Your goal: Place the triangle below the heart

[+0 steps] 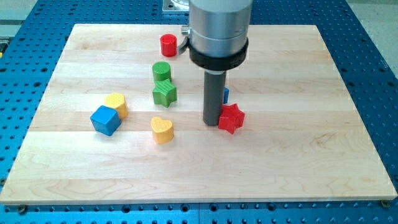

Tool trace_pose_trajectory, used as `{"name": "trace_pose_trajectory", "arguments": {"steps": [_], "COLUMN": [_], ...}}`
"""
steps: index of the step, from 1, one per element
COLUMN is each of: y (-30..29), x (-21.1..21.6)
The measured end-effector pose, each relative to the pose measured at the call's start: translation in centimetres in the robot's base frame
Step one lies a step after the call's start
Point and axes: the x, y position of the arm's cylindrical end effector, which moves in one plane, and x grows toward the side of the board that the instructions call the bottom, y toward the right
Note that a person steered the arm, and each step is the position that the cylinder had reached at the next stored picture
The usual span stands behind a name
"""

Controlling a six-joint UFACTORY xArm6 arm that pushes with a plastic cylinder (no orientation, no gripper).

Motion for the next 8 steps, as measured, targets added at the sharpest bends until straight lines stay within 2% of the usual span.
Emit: {"name": "trace_pose_trajectory", "arguments": {"steps": [2, 3, 4, 5, 6, 7, 8], "y": [4.4, 4.8, 1.8, 1.6, -0.2, -3.4, -3.2], "x": [-4.1, -7.6, -7.9, -5.0, 0.9, 4.7, 4.5]}}
